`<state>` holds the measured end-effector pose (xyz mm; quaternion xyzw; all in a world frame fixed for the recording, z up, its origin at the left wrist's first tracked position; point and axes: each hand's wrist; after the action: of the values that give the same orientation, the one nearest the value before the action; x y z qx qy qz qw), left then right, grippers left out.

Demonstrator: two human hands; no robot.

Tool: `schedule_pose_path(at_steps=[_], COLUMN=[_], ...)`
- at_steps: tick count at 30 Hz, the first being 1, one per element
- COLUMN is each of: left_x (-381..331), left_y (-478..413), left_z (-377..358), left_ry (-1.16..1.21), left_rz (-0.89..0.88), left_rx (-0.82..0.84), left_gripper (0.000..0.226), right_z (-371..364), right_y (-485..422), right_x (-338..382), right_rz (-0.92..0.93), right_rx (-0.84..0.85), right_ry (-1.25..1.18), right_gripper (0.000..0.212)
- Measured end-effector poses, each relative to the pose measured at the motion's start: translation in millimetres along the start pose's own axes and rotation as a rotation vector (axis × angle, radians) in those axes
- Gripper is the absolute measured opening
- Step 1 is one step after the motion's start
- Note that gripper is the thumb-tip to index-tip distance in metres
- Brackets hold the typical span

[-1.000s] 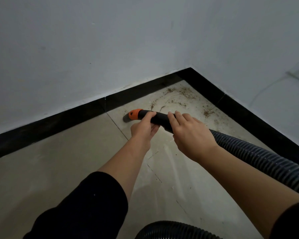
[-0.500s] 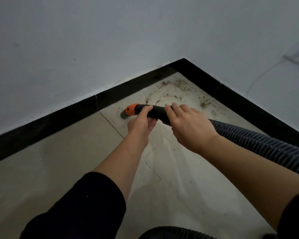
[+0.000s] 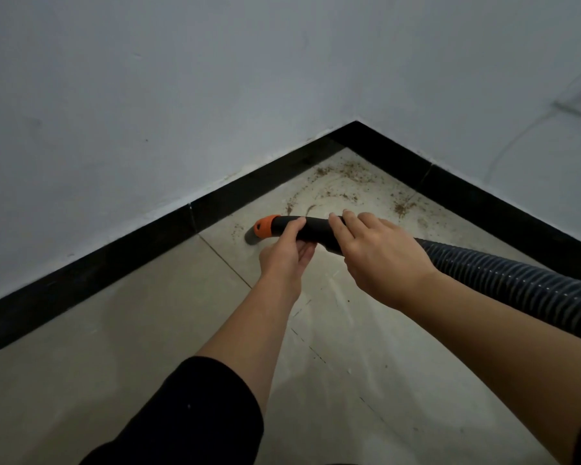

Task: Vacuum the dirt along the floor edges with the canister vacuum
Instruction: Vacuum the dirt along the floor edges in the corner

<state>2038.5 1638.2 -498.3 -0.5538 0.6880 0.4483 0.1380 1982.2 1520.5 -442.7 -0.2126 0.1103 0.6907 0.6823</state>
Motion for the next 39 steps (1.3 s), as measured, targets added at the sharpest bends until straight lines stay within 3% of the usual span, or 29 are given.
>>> schedule_pose_path(at_steps=[22,39], left_x=[-2,-10], left_y=[-17,-22], left_z=[0,5], left_ry=[0.004,0.035], left_rz=[-0.032,-0.040], left_rx=[-0.003,-0.010], left_gripper=[0.023,0.015], right_z=[-7,-1], right_y=[-11,-18], right_x=[11,25], right_rz=[-0.031,-0.032], right_rx=[-0.021,0.054], right_ry=[-0.039,-0.034], right_gripper=[0.069,0.069])
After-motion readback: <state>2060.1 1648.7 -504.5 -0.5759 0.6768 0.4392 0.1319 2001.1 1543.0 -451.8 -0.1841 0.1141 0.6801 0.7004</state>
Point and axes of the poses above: each hand's wrist, its own y-axis away from the middle knuckle, its own z-axis out of the back of the hand, x = y × z, and after that the axes turned 13 degrees about -z, right-handed
